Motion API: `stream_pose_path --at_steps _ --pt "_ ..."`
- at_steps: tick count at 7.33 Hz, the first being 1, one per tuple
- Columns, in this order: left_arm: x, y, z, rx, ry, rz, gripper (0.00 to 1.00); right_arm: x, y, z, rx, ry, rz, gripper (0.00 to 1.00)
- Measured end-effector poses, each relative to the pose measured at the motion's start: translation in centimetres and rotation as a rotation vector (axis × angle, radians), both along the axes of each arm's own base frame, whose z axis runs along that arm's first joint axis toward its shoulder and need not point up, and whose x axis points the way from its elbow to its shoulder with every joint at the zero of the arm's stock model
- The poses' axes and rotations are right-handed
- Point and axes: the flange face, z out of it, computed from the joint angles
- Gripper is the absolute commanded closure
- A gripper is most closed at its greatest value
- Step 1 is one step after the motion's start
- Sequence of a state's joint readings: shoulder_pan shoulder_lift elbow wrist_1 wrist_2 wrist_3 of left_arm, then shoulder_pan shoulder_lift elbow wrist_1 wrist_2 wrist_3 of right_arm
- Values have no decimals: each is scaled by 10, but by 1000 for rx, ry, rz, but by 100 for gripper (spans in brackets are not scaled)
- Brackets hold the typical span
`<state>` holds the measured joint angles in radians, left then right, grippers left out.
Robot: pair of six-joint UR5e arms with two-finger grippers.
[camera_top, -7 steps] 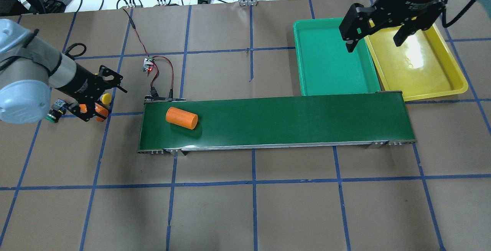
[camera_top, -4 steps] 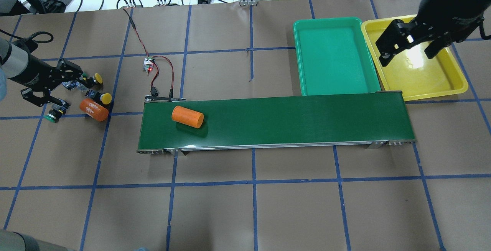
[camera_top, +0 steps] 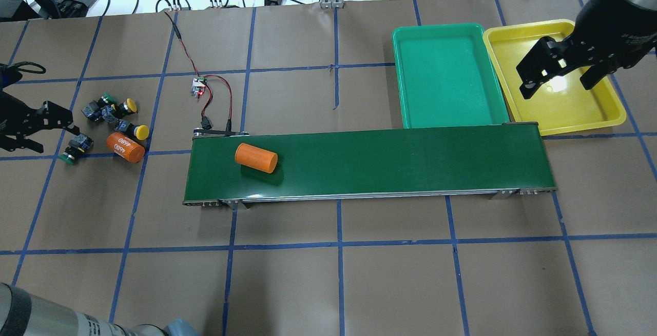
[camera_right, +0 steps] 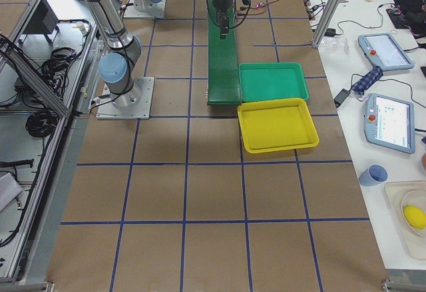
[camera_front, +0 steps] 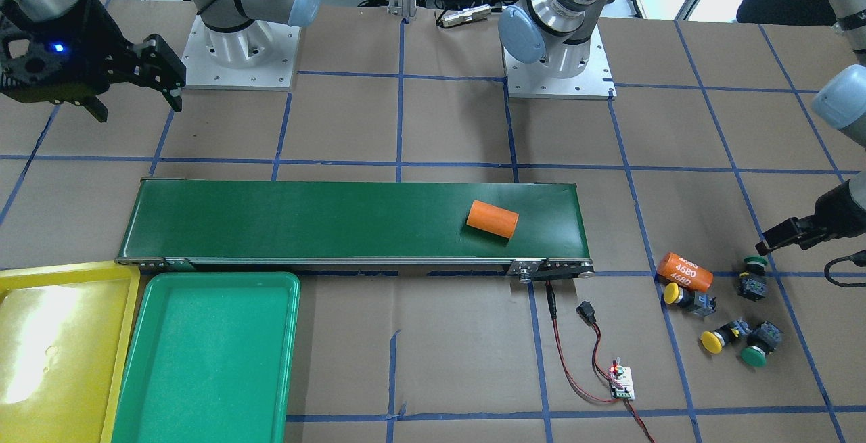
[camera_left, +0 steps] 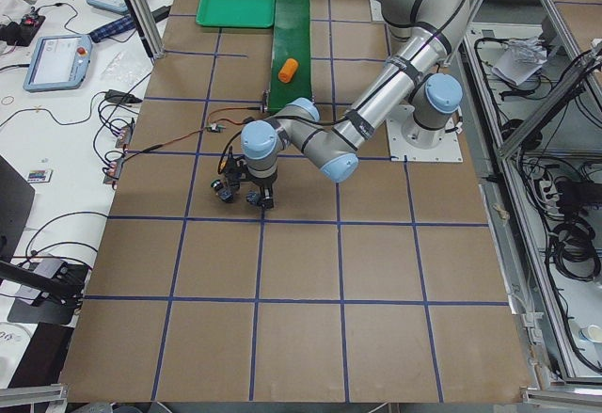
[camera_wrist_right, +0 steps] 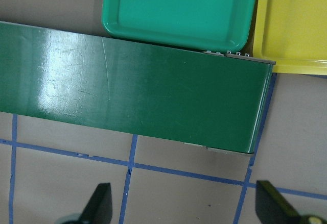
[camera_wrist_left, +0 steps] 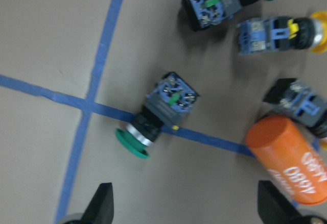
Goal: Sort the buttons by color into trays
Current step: 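Grasp a green-capped button with left gripper while right gripper moves over belt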
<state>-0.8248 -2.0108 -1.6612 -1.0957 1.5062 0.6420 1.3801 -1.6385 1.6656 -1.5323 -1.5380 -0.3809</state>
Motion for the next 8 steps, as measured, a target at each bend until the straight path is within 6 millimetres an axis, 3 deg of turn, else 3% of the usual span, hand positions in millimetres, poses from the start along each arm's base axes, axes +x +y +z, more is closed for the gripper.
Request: stream_pose_path --at_steps 3,5,6,7,8 --pt "11 -11 -41 15 36 -208 0 3 6 -67 76 -13 93 0" --pt "4 -16 -56 23 59 -244 5 10 12 -78 99 -20 125 0" --pt "-4 -20 -62 28 64 -259 19 27 15 -83 111 -22 174 0" --pt "-9 -23 -67 27 62 -271 56 46 17 -86 118 -21 237 0" --pt "-10 -25 -71 20 54 -276 80 58 18 -91 121 -25 306 0"
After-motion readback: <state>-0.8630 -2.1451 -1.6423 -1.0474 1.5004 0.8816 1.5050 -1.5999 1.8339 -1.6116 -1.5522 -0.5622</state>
